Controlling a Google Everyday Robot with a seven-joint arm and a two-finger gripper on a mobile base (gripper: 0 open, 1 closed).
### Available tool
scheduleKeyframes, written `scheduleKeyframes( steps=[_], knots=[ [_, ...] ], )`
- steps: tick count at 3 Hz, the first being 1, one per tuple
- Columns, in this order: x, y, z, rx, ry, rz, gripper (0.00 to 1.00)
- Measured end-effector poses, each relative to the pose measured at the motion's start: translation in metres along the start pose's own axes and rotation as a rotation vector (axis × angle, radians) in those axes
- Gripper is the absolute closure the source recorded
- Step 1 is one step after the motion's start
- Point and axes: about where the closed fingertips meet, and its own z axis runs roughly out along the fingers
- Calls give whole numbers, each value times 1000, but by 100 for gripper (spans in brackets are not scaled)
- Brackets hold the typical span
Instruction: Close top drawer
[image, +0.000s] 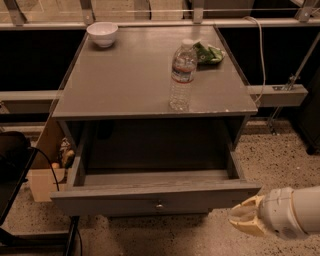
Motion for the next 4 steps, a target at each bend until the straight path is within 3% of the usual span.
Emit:
scheduleKeyframes(
  steps=[1, 2, 3, 4],
  knots=[
    [11, 5, 14, 63, 36, 12, 100],
    [22, 9, 30, 174, 103, 32, 100],
    [24, -5, 28, 242, 95, 48, 100],
    [23, -6, 28, 244, 93, 44, 100]
  ],
)
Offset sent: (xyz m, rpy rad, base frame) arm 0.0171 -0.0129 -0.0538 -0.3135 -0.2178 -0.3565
